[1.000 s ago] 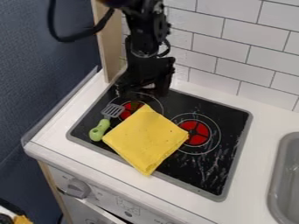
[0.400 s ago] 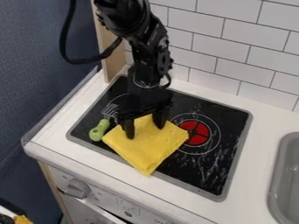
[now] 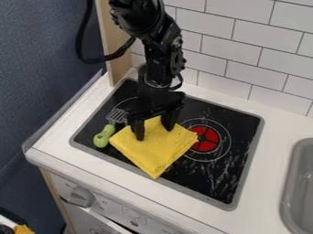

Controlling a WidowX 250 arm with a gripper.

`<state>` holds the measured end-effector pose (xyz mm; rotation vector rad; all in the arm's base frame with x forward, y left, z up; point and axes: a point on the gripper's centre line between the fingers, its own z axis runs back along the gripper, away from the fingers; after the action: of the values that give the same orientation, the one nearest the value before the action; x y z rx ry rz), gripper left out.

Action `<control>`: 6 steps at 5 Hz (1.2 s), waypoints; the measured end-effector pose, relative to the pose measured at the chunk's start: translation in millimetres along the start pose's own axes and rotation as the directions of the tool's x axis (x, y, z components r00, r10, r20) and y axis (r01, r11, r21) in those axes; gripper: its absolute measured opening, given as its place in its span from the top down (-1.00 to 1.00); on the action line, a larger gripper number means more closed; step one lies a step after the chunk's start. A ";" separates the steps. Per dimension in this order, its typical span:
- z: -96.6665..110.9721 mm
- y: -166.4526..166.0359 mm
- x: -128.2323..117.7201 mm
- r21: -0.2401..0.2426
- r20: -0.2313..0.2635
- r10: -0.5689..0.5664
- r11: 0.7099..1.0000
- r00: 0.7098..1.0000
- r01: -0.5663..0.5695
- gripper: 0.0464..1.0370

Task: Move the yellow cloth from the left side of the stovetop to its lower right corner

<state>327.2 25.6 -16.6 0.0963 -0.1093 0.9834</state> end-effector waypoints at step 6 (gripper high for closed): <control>4.4 -104.6 -40.1 -0.145 -0.066 -0.180 0.975 0.981 0.169 -0.93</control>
<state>392.2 -65.6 -21.0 -0.0600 -0.0944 0.7999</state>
